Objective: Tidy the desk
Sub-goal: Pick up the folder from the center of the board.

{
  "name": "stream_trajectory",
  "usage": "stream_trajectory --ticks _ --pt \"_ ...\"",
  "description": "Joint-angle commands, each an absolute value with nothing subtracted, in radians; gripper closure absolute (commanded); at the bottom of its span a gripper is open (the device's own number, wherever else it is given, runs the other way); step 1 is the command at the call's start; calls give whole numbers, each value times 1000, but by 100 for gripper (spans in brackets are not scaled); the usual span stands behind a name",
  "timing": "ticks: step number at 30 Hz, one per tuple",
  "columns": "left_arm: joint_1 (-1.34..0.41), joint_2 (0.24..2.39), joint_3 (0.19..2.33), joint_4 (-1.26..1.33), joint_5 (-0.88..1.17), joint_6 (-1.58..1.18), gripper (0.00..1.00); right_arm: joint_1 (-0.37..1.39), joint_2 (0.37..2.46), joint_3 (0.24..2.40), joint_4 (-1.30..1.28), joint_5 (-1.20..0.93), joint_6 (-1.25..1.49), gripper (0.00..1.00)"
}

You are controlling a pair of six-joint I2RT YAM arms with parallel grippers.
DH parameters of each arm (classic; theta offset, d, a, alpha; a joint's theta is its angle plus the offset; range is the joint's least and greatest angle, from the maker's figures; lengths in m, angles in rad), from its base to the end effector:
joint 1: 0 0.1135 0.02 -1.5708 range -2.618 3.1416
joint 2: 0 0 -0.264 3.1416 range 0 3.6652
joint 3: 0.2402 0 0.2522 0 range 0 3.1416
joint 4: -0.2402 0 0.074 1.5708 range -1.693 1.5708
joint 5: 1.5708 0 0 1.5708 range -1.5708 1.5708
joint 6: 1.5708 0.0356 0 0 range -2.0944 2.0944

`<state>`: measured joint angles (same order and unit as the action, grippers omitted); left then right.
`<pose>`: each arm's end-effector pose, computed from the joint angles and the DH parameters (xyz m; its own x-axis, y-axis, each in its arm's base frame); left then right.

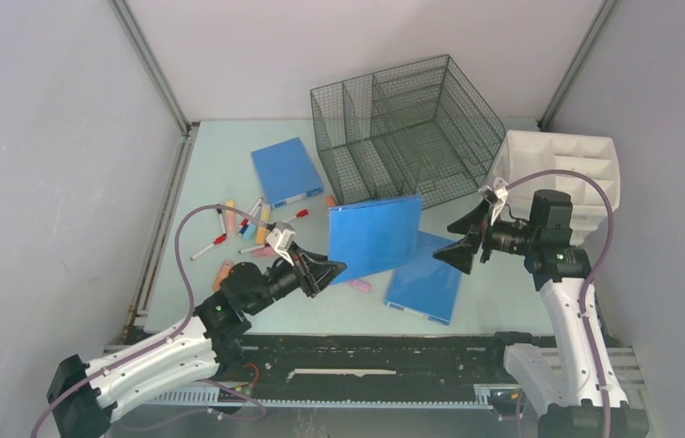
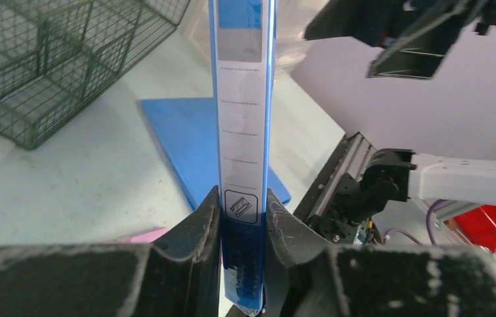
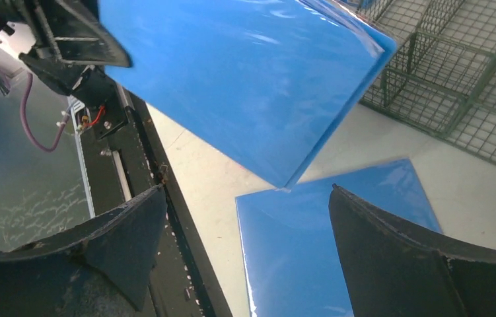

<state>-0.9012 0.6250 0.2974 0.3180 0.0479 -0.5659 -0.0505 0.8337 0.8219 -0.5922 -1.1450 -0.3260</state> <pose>0.1021 -0.1318 0.2449 -0.4409 -0.3059 -0.8438 0.6830 0.4957 -0.5365 0.1626 0.0242 0.3157 -0.3043 -0.1171 -0.9454 -0.8711 0.4358 0.2264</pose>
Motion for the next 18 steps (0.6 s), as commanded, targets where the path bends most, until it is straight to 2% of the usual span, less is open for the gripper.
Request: stream_trajectory --ticks 1,18 --pt "-906 607 345 461 148 -519 100 -42 845 825 -491 -1121 -216 0" --pt "-906 660 298 791 270 -672 100 -33 866 805 -376 -1337 -72 0"
